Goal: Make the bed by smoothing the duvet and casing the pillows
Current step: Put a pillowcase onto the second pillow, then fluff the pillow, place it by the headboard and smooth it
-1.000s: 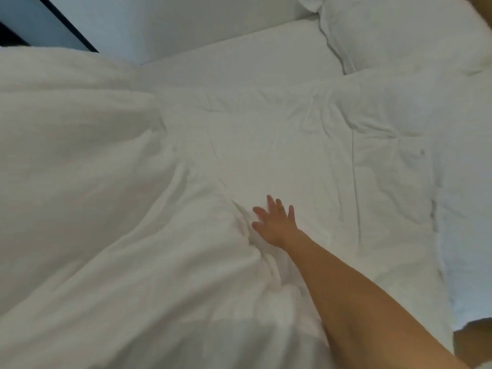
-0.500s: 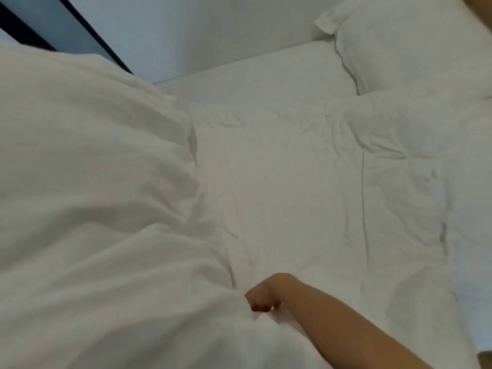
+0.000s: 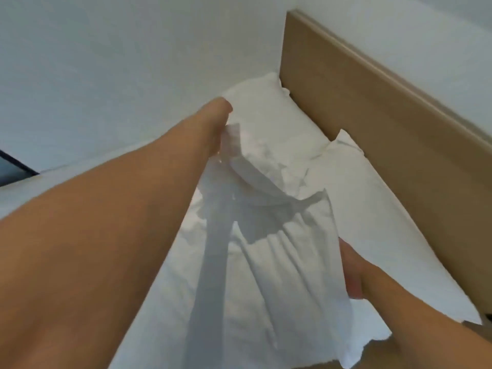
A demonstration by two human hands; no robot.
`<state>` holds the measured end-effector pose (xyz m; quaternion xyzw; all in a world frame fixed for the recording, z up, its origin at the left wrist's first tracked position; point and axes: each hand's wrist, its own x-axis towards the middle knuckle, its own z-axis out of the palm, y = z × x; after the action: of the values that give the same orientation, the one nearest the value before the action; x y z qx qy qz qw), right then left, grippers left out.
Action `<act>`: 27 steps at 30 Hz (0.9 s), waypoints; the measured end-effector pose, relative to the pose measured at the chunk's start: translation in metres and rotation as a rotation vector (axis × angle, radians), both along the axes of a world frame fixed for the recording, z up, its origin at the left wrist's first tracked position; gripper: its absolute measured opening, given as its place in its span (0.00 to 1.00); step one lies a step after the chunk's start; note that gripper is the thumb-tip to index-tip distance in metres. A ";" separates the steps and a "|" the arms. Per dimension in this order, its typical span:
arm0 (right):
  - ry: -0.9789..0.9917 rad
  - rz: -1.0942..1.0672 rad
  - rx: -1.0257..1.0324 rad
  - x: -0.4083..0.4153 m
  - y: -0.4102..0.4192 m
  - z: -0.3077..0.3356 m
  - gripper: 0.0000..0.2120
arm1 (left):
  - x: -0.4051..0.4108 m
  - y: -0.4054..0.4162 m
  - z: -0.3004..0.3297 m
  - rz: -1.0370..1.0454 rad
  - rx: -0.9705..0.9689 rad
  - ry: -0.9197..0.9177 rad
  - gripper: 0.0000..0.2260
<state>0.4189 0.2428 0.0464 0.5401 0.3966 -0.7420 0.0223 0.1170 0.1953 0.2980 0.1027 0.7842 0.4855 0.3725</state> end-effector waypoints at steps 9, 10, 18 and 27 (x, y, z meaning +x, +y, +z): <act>-0.296 0.149 0.161 0.025 0.000 -0.065 0.45 | 0.103 -0.040 -0.213 -0.649 -0.678 0.116 0.28; -0.326 0.115 0.190 0.025 -0.002 -0.079 0.47 | 0.105 -0.057 -0.222 -0.685 -0.727 0.050 0.26; -0.575 0.135 0.425 -0.016 0.017 -0.087 0.52 | 0.057 -0.147 -0.219 -0.807 -0.993 0.145 0.23; -0.599 0.147 0.695 -0.108 0.115 -0.082 0.58 | -0.040 -0.042 -0.278 -0.883 -0.790 0.655 0.23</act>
<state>0.3107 0.3576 -0.0354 0.6766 0.6350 -0.3728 0.0062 0.0774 0.1533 0.0203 0.4115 0.8596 -0.0916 0.2887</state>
